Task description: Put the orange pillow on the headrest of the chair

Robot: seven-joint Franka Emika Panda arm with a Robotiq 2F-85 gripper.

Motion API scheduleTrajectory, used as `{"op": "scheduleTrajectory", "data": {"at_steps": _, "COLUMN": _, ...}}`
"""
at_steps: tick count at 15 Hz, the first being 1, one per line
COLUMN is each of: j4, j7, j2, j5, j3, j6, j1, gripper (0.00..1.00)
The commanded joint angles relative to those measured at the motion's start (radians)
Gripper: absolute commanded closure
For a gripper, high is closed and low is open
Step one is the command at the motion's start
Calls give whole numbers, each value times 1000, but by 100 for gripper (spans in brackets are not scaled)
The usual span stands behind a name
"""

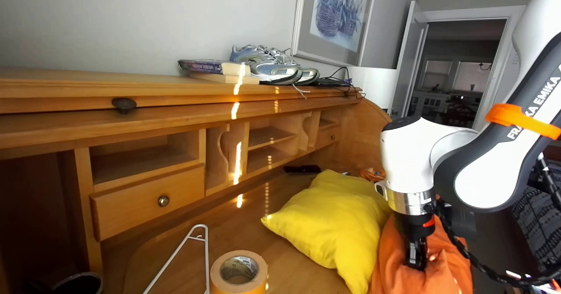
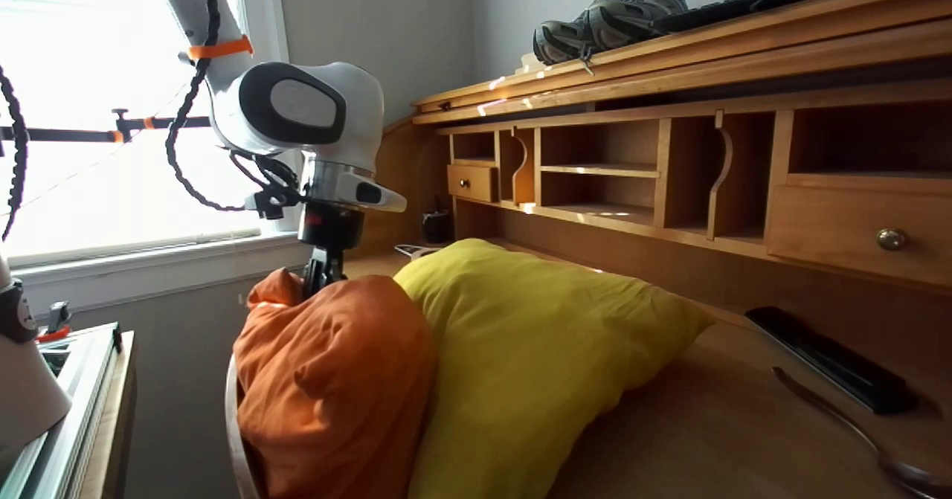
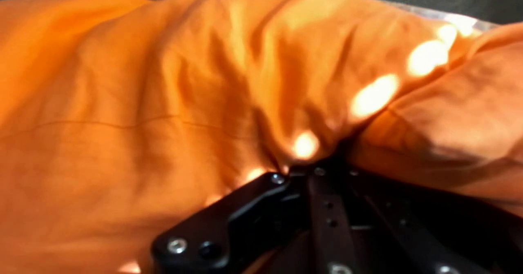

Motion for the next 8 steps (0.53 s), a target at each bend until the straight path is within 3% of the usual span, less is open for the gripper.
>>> {"op": "scheduleTrajectory", "data": {"at_steps": 1, "j4": -1, "j7": 104, "j2": 99, "j5": -134, "j3": -27, "j6": 109, "j1": -15, "gripper": 100}}
{"op": "scheduleTrajectory", "data": {"at_steps": 4, "j4": -6, "j7": 148, "j2": 112, "j5": -185, "j3": -45, "j6": 132, "j1": -11, "gripper": 100}}
{"op": "scheduleTrajectory", "data": {"at_steps": 8, "j4": -7, "j7": 118, "j2": 32, "j5": -124, "j3": -20, "j6": 75, "j1": 7, "gripper": 100}}
